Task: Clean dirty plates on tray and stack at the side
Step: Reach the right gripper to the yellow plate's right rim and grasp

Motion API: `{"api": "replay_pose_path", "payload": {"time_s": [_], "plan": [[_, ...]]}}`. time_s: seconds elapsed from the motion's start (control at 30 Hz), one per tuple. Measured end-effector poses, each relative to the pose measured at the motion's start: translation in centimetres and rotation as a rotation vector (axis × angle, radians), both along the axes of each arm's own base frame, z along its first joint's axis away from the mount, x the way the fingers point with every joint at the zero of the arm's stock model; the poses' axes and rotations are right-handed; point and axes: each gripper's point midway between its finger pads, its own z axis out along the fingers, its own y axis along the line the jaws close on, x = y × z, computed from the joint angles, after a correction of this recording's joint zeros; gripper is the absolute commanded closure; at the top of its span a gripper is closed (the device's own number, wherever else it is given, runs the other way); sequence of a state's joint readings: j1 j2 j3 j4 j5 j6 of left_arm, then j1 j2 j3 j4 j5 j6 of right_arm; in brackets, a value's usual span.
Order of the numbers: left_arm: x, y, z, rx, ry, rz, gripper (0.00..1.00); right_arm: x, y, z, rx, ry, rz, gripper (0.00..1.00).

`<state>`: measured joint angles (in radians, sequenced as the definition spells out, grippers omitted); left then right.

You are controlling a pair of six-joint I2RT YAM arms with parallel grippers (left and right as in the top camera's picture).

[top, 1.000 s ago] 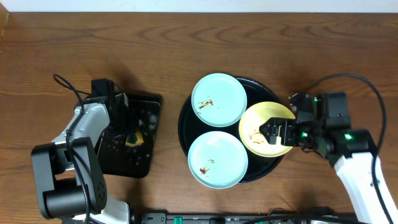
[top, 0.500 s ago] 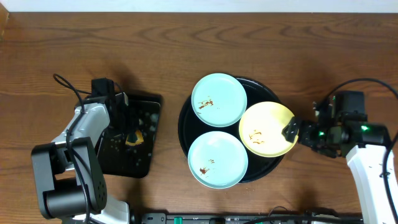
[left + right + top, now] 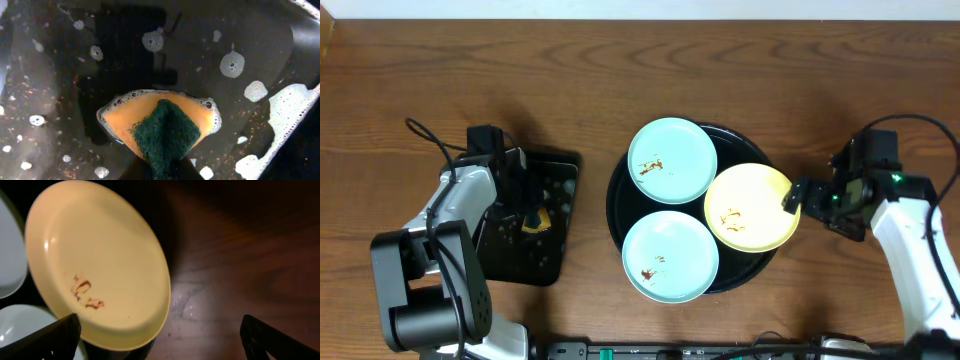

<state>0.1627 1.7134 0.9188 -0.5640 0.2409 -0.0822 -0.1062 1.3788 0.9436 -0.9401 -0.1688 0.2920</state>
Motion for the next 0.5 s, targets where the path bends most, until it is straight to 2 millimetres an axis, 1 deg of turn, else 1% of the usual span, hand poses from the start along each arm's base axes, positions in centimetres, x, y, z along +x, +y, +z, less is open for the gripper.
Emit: {"api": "replay_pose_path", "payload": {"time_s": [0.13, 0.27, 0.3, 0.37, 0.4, 0.47, 0.5], "plan": [[0.0, 0.0, 0.0, 0.0, 0.0, 0.0, 0.92, 0.7, -0.2, -0.8, -0.016, -0.004, 0.051, 0.01], [0.0, 0.0, 0.0, 0.0, 0.0, 0.0, 0.92, 1.5, -0.1, -1.1, -0.014, -0.024, 0.061, 0.01], [0.0, 0.0, 0.0, 0.0, 0.0, 0.0, 0.92, 1.7, -0.1, -1.1, -0.013, -0.031, 0.066, 0.02], [0.0, 0.0, 0.0, 0.0, 0.0, 0.0, 0.92, 2.1, -0.1, -1.1, -0.014, -0.047, 0.085, 0.21], [0.0, 0.0, 0.0, 0.0, 0.0, 0.0, 0.92, 2.3, 0.0, -1.1, -0.014, -0.056, 0.098, 0.26], [0.0, 0.0, 0.0, 0.0, 0.0, 0.0, 0.92, 2.7, 0.0, -1.2, -0.011, -0.069, 0.1, 0.14], [0.0, 0.0, 0.0, 0.0, -0.001, 0.0, 0.92, 3.0, 0.0, -1.2, -0.01, -0.078, 0.102, 0.16]]}}
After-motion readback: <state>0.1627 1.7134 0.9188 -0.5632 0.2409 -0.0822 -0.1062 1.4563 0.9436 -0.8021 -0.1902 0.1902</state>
